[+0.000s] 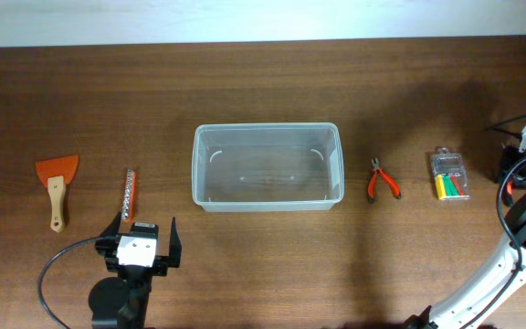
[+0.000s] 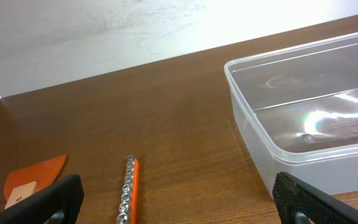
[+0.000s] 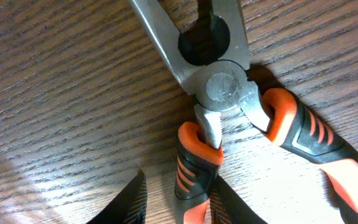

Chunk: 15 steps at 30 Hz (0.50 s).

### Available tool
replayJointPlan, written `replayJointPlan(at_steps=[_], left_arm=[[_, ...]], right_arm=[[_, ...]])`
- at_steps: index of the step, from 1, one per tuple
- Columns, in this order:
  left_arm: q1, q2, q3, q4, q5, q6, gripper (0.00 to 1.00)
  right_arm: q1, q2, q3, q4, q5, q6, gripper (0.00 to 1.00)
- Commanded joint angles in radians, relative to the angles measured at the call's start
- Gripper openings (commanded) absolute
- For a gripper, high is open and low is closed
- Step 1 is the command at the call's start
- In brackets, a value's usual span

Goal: Pack container
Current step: 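Close the right gripper on the pliers and lift them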

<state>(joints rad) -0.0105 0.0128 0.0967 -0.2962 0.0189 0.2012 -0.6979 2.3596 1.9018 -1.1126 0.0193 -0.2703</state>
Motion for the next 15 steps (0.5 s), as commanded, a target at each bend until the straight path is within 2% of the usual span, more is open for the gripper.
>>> replayJointPlan(at_steps=[1, 15], left_arm=[[0.005, -0.008, -0.005, 0.001, 0.01, -0.005, 0.99], [0.005, -0.008, -0.005, 0.001, 0.01, -0.005, 0.99]], right_arm=[[-0.002, 0.022, 0.015, 0.005, 0.019, -0.002, 0.32], [-0.002, 0.022, 0.015, 0.006, 0.019, -0.001, 0.24]])
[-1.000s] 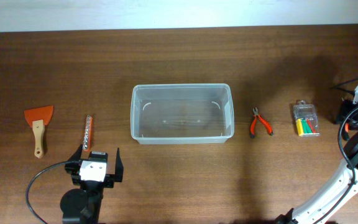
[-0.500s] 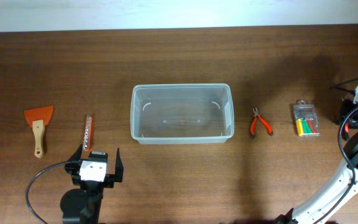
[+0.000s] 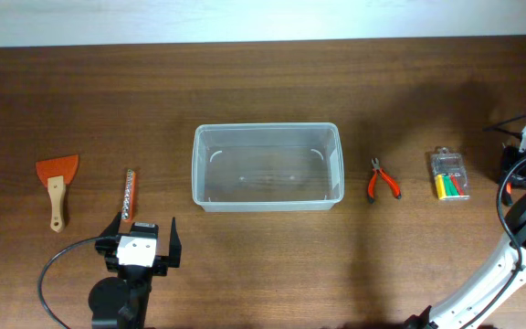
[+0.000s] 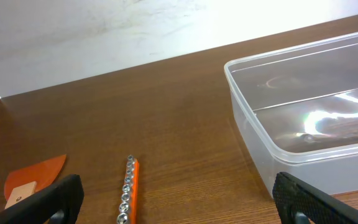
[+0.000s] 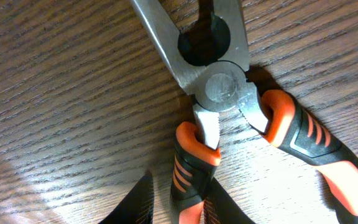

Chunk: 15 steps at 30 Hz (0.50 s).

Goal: Pack container
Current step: 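Close the right gripper on the pliers and lift them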

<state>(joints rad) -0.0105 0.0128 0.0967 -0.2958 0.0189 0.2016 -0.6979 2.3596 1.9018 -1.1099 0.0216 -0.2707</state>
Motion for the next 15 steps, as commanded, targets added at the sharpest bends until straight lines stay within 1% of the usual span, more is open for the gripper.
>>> replayJointPlan(at_steps=[1, 3, 5, 11, 15], left_arm=[[0.005, -0.008, -0.005, 0.001, 0.01, -0.005, 0.99], [0.005, -0.008, -0.005, 0.0, 0.01, -0.005, 0.99], [0.005, -0.008, -0.005, 0.001, 0.01, -0.005, 0.99], [0.005, -0.008, -0.005, 0.001, 0.01, -0.005, 0.99], [0.005, -0.008, -0.005, 0.001, 0.01, -0.005, 0.99]], right_arm=[[-0.002, 0.022, 0.015, 0.003, 0.017, -0.001, 0.22], [-0.002, 0.022, 0.015, 0.003, 0.017, 0.008, 0.19], [-0.002, 0.022, 0.015, 0.004, 0.016, 0.018, 0.18], [-0.002, 0.022, 0.015, 0.002, 0.017, 0.018, 0.18], [-0.002, 0.022, 0.015, 0.0, 0.016, 0.018, 0.11]])
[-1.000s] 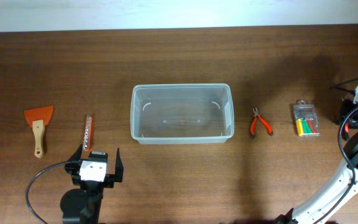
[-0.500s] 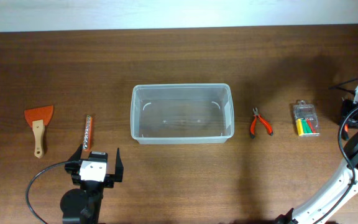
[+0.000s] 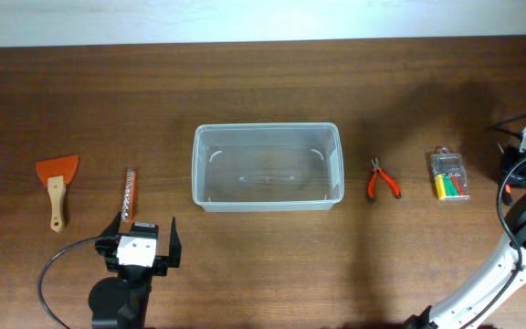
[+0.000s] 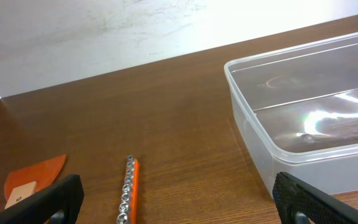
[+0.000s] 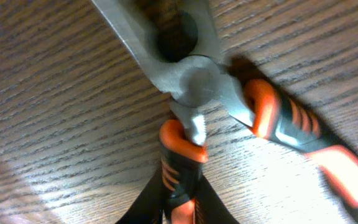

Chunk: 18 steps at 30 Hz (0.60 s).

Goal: Pack container
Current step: 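Close the right gripper on the pliers and lift them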

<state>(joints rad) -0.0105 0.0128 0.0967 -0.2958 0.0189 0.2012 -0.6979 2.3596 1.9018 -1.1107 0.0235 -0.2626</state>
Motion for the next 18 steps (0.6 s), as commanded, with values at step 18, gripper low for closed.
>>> replayJointPlan(at_steps=[18], left_arm=[[0.005, -0.008, -0.005, 0.001, 0.01, -0.005, 0.99]], right_arm=[[-0.002, 0.021, 0.016, -0.023, 0.015, 0.01, 0.11]])
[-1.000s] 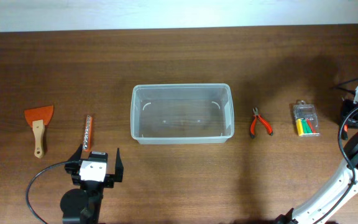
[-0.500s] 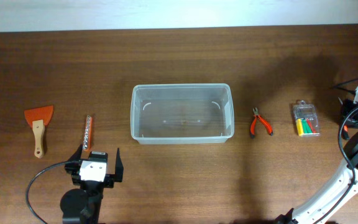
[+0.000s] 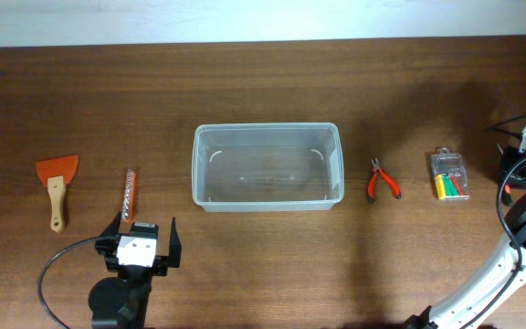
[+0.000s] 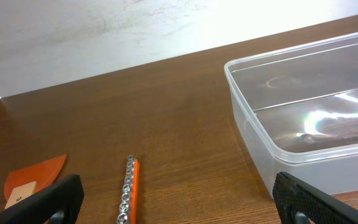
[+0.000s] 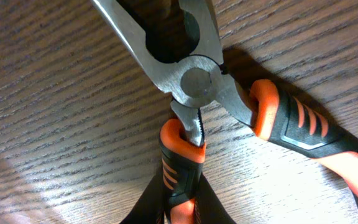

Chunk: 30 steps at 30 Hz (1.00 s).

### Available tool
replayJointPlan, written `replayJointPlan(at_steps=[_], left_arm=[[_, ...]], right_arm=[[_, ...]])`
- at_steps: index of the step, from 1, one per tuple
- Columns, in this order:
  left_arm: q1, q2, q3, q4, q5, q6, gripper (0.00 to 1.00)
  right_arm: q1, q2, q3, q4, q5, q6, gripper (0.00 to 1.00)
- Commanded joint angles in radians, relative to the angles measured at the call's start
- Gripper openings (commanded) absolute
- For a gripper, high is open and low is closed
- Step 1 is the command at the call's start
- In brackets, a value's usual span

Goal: Pack container
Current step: 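Close the right gripper on the pliers and lift them, then carry the pliers with the right gripper over the clear container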

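Orange-and-black pliers lie on the wood. My right gripper is shut on their left handle, with a black finger pressed to each side. In the overhead view the pliers lie right of the clear empty container, and only the right arm shows, at the right edge. My left gripper stands open near the front edge, left of the container. Its fingers are wide apart with nothing between them.
An orange socket rail and an orange scraper with a wooden handle lie left of the container. A small clear box of coloured pieces sits right of the pliers. Cables hang at the far right edge.
My right fingers stay pressed on the pliers' left handle and the view is sharp instead of blurred. The left arm and the other objects have not moved.
My right fingers stood apart on either side of the pliers' left handle. Then they were closer to it. Then they were pressed on it, with the pliers shifted a little in the view, and they grip it now. The left arm stayed still.
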<state>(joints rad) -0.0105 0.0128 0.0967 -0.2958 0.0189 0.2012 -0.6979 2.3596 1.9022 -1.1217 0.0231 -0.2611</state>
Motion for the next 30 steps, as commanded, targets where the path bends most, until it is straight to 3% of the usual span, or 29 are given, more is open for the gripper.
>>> replayJointPlan(at_steps=[1, 6, 17, 30], left_arm=[[0.005, -0.008, -0.005, 0.001, 0.01, -0.005, 0.99], [0.005, -0.008, -0.005, 0.001, 0.01, -0.005, 0.99], [0.005, -0.008, -0.005, 0.001, 0.01, -0.005, 0.99], [0.005, -0.008, -0.005, 0.001, 0.01, -0.005, 0.99]], right_arm=[[-0.002, 0.02, 0.015, -0.014, 0.015, 0.008, 0.1], [-0.002, 0.018, 0.049, -0.042, 0.012, 0.008, 0.05], [0.053, 0.015, 0.276, -0.154, 0.007, 0.034, 0.04], [0.271, 0.014, 0.695, -0.418, -0.133, 0.03, 0.04]])
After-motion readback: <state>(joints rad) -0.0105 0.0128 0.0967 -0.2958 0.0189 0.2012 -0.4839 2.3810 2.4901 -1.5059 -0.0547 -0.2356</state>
